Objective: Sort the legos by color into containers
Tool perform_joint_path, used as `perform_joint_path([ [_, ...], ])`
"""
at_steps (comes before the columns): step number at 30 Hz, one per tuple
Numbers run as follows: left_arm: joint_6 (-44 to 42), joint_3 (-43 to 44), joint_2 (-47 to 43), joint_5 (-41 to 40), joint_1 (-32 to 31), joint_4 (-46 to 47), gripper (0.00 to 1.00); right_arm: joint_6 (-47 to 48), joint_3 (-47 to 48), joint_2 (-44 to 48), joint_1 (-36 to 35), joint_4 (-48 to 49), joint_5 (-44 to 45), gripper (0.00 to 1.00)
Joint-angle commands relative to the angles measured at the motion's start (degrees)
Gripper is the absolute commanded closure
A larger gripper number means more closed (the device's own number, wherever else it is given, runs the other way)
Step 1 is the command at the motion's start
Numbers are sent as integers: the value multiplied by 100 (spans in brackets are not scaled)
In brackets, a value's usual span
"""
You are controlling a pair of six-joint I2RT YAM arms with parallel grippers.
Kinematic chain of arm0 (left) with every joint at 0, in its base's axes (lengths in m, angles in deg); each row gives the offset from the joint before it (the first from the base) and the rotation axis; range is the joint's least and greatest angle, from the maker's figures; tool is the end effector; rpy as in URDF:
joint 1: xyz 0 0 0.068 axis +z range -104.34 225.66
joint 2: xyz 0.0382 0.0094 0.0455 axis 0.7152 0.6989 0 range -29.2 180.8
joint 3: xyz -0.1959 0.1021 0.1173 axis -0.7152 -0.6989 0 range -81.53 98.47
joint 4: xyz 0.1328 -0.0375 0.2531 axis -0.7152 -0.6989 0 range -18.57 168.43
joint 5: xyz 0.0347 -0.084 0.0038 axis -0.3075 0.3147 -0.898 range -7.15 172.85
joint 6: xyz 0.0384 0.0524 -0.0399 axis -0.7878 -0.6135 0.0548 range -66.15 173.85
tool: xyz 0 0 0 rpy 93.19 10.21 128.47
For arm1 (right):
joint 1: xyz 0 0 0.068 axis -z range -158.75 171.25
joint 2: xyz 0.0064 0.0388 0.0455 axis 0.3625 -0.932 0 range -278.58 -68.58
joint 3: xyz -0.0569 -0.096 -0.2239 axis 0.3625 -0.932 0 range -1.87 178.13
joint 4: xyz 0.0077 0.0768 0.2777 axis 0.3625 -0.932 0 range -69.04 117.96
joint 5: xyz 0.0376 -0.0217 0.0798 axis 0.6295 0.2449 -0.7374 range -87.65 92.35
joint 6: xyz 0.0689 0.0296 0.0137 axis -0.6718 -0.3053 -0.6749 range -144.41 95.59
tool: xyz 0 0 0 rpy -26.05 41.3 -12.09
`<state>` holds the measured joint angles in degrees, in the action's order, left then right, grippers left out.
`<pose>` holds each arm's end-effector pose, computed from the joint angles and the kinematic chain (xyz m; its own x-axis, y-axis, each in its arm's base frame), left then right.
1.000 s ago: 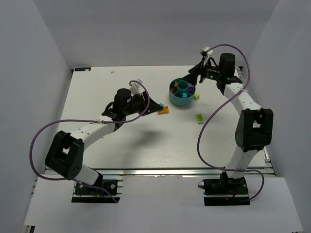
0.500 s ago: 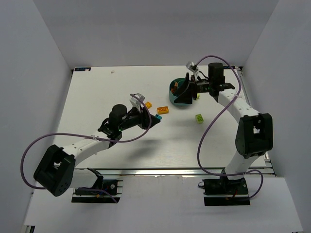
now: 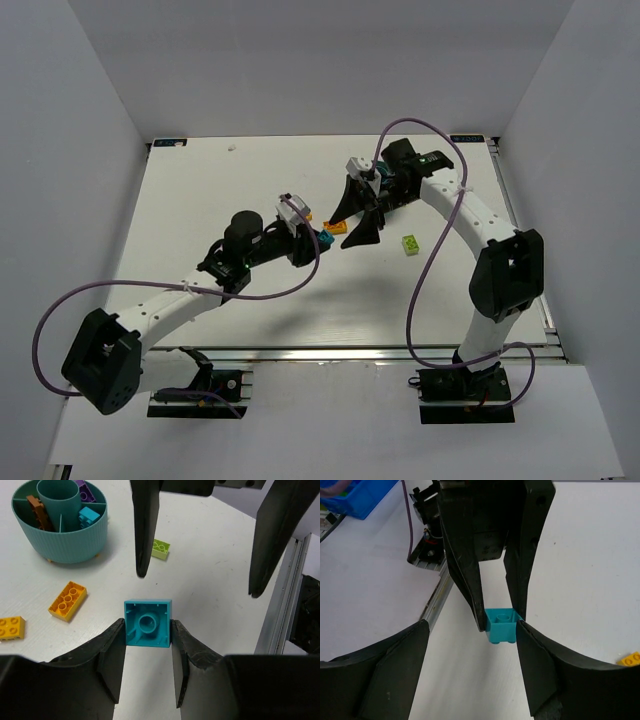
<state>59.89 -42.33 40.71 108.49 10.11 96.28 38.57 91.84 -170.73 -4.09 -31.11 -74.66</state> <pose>0.2539 -0.2158 0.2218 -0.2714 0.0773 -0.9594 0.8435 0.4991 -0.1984 0.3199 0.2210 0.2860 0.0065 -0.2184 -0.9758 -0.9407 -0.3324 0.0682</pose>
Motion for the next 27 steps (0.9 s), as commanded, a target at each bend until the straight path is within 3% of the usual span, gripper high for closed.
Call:
perform_joint_path([
  [1,-595,307,-232,-148,-136,-308,86,988,253,-51,-49,-905,46,25],
  [16,-596,360,-259,-236,-391,-255,87,1058,358,-270,-243,-870,266,28],
  [27,-596,378,-250,-253,-418,-141,87,1067,332,-350,-296,-843,442,38],
])
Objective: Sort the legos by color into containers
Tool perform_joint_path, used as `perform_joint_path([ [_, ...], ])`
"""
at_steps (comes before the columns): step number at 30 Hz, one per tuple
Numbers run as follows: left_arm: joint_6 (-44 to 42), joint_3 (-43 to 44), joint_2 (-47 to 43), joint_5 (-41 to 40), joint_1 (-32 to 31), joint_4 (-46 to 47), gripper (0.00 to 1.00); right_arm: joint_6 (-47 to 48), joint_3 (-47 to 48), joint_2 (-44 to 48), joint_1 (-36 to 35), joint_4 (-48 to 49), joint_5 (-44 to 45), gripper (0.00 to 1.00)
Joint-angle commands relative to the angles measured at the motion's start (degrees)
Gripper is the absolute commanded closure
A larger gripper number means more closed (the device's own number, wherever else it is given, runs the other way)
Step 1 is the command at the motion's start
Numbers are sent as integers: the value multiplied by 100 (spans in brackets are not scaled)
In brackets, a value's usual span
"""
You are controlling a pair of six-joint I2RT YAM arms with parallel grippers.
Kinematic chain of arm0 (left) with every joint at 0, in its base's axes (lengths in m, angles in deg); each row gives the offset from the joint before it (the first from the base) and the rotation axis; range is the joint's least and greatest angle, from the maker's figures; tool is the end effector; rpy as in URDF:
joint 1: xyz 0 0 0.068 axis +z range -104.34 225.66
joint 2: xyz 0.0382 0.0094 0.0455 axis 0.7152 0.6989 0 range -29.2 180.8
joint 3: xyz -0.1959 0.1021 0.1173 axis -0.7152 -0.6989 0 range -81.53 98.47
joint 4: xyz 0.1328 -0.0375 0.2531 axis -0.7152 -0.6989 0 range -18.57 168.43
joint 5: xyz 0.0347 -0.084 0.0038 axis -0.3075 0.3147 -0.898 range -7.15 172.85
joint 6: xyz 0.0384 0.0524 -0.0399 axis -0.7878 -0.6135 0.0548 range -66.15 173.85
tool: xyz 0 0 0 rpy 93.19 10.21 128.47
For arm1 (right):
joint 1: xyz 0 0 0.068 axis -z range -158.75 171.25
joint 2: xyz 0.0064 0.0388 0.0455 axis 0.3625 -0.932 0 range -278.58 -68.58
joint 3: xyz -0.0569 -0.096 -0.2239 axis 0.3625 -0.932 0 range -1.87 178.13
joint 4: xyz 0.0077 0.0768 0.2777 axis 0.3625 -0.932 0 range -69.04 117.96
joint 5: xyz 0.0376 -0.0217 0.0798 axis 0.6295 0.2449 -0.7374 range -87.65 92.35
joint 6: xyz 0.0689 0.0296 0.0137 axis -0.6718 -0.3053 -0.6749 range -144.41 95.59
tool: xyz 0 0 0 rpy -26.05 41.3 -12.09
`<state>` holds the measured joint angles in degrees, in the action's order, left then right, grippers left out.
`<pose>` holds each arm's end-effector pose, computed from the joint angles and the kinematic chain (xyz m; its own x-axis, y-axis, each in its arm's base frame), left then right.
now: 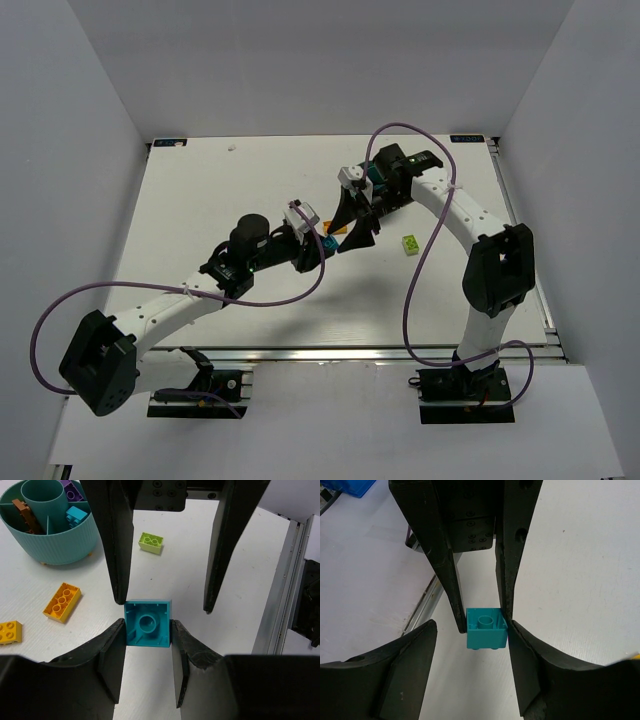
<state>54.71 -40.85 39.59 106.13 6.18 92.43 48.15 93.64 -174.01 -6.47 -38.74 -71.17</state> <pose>0.2399 -0.2306 0.2292 -0.2014 0.1480 -0.9683 0.8770 0.4675 -0.1109 0.3120 0.2338 0.2675 0.0552 -0.2767 -0.9594 -0.9201 -0.3873 0.0587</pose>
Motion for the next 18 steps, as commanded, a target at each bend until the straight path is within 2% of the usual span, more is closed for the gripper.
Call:
perform_joint_path([
  [1,-69,220,-147,-9,-24,244,87,110,135,-30,-58,-80,109,35],
  [5,-42,203,-165,-9,-24,270,87,66,118,-39,-57,-2,101,30],
  [7,-42,212,-182,-9,-33,279,87,-47,100,-39,-58,95,109,23],
  [9,-34,194,-200,-17,-33,261,87,-83,91,-39,-57,174,109,22],
  [18,10,133,-226,-61,-33,305,87,-101,118,-31,-57,201,109,42],
])
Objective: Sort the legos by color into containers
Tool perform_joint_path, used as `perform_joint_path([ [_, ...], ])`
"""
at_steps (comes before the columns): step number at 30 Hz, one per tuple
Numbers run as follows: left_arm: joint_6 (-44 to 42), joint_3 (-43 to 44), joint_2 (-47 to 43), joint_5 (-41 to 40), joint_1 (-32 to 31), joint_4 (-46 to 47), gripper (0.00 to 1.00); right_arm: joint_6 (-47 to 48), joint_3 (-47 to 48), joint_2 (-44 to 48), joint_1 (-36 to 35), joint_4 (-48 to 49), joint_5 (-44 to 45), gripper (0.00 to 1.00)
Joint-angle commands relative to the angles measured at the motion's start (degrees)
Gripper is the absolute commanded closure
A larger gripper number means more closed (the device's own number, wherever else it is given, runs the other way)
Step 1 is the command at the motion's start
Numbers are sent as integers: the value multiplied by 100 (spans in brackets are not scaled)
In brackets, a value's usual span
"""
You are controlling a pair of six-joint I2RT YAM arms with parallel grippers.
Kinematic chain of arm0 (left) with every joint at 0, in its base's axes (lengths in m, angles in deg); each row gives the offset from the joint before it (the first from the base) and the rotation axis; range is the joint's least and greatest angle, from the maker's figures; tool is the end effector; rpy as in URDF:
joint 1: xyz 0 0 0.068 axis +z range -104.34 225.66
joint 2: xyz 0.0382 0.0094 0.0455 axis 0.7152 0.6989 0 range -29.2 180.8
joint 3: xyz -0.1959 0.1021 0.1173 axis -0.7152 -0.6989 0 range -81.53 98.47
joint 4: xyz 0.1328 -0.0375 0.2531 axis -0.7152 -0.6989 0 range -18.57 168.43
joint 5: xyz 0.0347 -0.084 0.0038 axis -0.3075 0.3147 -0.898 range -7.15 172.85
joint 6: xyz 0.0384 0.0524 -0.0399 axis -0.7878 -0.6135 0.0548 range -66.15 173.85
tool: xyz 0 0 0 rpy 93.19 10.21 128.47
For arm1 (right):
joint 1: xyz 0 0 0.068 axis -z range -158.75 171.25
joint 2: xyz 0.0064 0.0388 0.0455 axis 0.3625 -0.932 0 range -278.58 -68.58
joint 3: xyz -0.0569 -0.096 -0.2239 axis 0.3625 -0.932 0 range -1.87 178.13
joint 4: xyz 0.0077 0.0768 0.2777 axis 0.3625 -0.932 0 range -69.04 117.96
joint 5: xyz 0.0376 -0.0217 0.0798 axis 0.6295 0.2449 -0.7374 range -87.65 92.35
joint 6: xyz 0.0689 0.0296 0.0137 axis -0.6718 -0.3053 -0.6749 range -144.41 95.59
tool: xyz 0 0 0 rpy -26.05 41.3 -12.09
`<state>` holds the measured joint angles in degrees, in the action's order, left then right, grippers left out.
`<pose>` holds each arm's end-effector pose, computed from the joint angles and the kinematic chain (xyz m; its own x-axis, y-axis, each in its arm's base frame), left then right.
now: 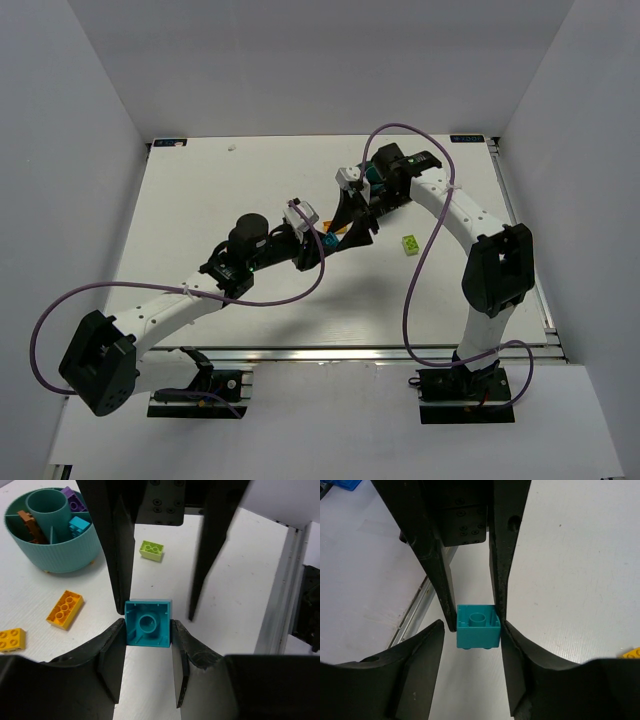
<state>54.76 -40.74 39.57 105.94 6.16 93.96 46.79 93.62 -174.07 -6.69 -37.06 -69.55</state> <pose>0.2407 -0.2312 0.2335 -0.1804 0.1297 -0.9750 0.8779 0.4683 -0.1001 0.3142 0.2361 0.2660 0.0683 -0.2966 -0.9525 -0.9248 -0.3771 0.0511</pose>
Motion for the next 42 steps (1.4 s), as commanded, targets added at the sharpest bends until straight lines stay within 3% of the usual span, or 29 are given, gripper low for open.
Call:
perform_joint_path([
  [1,6,130,-224,-59,-31,161,87,52,128,-50,-36,6,-52,47],
  [6,6,157,-198,-94,-31,161,86,183,190,-112,-36,-143,-79,68],
  [9,23,166,-206,-182,-31,170,75,201,234,-121,-27,-222,-53,75],
  [11,32,157,-233,-340,-31,135,60,114,225,-103,-1,-161,-35,82],
  [13,67,122,-303,-506,-31,143,54,-280,173,-33,69,40,18,89],
  [16,190,52,-399,-665,-31,143,45,-1217,-143,213,228,944,228,95],
  [18,409,25,-443,-937,-31,135,31,-1730,-538,484,341,1854,560,96],
  [21,769,42,-523,-1446,-22,-76,24,-2461,-968,757,517,2806,1070,96],
  [23,1207,112,-567,-2059,-5,-383,19,-2584,-1005,785,666,2950,1509,97],
  [31,2308,561,-277,-2687,320,-1779,18,-2076,-742,609,949,3328,3207,100],
  [42,3064,421,-373,-2538,619,-1755,19,-1609,-118,20,984,3627,4104,100],
])
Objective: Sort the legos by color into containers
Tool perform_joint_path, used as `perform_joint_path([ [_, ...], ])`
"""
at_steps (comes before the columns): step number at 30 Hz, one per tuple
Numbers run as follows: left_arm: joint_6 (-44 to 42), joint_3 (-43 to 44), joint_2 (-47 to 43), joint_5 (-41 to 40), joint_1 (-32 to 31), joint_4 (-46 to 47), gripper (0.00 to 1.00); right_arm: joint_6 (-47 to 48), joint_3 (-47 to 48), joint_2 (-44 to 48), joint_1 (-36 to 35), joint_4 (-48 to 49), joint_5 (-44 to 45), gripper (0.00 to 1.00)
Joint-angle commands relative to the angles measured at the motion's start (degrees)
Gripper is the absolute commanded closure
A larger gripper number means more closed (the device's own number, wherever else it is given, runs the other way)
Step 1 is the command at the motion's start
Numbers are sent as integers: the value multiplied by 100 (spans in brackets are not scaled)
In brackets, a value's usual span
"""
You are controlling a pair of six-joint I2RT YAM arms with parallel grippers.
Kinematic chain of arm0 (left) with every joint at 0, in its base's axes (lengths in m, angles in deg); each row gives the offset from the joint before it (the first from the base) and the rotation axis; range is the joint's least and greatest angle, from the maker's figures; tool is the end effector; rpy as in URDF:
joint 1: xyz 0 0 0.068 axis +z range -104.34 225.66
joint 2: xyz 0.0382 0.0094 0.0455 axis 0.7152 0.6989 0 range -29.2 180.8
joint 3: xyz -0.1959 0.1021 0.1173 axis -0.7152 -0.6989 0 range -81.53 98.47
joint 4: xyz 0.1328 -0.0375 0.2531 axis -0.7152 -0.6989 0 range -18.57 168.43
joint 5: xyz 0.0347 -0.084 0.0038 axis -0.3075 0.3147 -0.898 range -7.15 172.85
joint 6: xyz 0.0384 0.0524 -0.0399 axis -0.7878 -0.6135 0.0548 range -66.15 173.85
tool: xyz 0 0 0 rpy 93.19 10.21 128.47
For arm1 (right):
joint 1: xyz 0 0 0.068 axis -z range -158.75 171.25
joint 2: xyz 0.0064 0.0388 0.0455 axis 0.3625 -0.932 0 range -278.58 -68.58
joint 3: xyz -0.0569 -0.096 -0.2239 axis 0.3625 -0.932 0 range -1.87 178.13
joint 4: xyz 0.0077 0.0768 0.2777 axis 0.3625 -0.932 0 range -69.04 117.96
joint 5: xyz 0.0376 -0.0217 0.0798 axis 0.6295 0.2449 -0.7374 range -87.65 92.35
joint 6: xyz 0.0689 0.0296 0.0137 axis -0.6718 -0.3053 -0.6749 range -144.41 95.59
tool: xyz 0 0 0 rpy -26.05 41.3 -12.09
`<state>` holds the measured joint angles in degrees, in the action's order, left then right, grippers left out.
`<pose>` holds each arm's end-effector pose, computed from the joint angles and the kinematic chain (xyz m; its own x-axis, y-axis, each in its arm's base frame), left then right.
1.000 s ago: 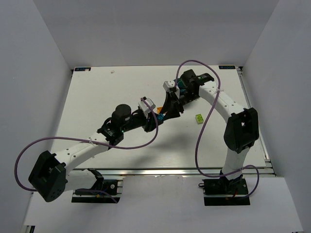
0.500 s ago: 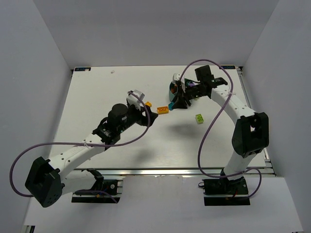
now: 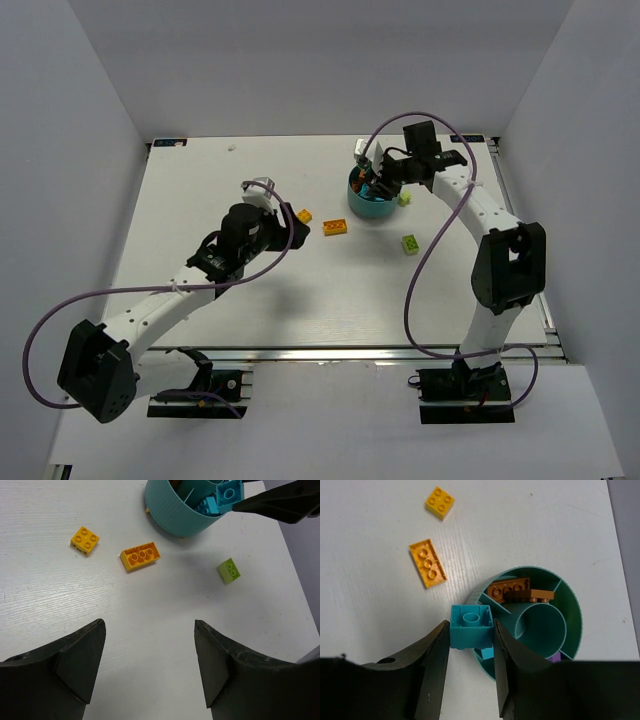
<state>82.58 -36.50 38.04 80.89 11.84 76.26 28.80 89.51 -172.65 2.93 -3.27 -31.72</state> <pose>0.2746 -0.1812 0.2302 -0.5557 -0.2060 -0.8055 0.3002 0.8537 -0.4255 0.4160 0.1758 0.2568 0.1210 -0.6587 -0.7426 -0.9127 0.2204 -0.3442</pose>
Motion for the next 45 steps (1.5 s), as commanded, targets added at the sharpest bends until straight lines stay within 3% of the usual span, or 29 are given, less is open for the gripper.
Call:
perform_joint_path([
  [1,300,-30,-246,-33,69,33,19,207,319,-166,22,248,356,100],
  [14,414,-241,-502,64,174,68,19,401,443,-544,22,239,594,90],
  [20,440,-232,-493,152,201,103,19,444,408,-614,22,301,673,77],
  [23,449,-232,-484,160,210,121,19,471,390,-641,22,336,699,66],
  [33,484,-197,-440,187,236,147,19,515,223,-614,22,424,717,45],
  [40,493,-153,-423,363,245,147,19,445,205,-562,31,450,700,44],
  [45,642,-171,-370,380,271,174,19,93,276,-211,48,301,-2,43],
])
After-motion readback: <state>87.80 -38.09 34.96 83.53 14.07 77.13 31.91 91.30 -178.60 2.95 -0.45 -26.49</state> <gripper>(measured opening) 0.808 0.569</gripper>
